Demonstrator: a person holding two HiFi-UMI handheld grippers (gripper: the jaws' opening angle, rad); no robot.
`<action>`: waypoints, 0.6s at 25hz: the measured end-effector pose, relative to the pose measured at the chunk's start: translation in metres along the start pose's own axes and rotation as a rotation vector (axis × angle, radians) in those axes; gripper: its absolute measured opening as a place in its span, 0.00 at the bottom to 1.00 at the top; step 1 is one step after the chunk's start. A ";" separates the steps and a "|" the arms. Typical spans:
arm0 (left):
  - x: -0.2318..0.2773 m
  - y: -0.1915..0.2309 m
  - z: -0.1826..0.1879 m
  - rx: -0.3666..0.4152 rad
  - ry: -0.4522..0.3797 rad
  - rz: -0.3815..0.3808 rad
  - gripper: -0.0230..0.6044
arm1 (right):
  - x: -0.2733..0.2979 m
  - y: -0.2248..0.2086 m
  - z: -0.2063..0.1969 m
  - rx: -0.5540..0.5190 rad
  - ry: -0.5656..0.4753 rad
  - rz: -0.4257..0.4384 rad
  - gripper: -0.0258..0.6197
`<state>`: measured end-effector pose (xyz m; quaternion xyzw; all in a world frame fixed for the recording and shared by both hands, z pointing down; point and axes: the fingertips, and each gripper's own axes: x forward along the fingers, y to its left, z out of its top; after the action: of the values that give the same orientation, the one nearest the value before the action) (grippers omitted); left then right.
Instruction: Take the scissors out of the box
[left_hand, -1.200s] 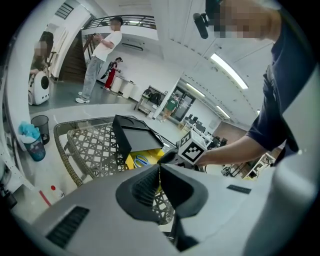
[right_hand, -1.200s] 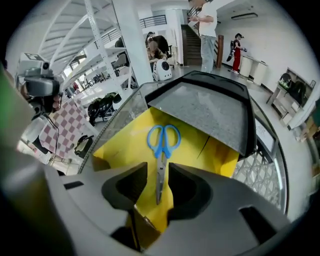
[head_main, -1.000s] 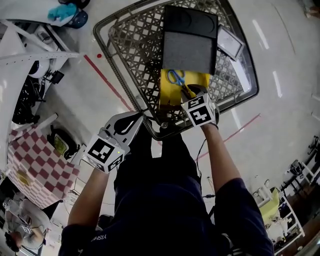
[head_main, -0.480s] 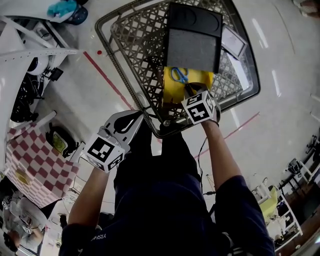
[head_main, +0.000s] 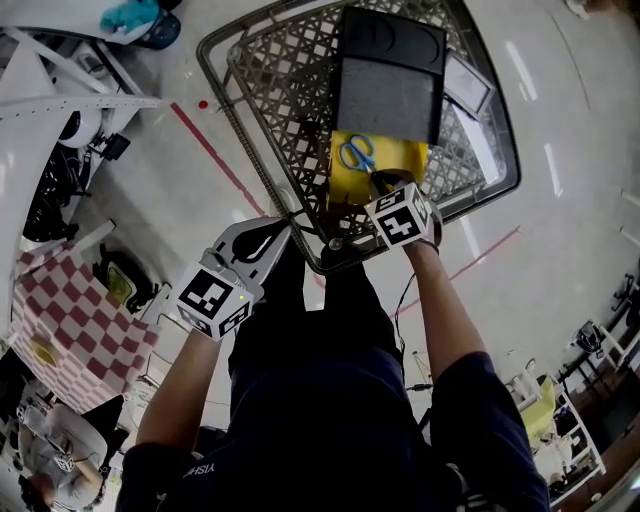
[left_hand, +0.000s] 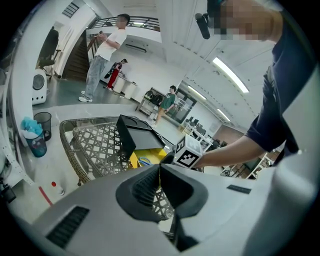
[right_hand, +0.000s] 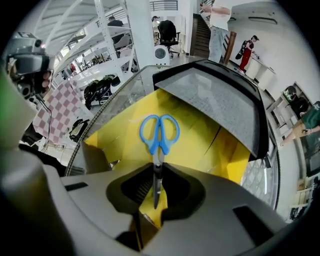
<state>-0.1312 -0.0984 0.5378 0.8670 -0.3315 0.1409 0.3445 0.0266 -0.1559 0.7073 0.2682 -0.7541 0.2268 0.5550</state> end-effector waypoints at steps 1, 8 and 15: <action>0.001 -0.001 0.000 0.002 0.000 -0.001 0.08 | -0.001 0.002 -0.001 -0.004 -0.002 0.005 0.15; 0.006 -0.012 0.000 0.031 0.010 -0.022 0.08 | -0.016 0.004 -0.006 0.001 -0.033 0.009 0.15; 0.010 -0.021 0.008 0.057 0.004 -0.027 0.08 | -0.044 -0.002 0.005 0.023 -0.110 -0.003 0.15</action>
<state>-0.1100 -0.0976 0.5258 0.8805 -0.3148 0.1473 0.3224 0.0349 -0.1533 0.6636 0.2878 -0.7804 0.2193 0.5099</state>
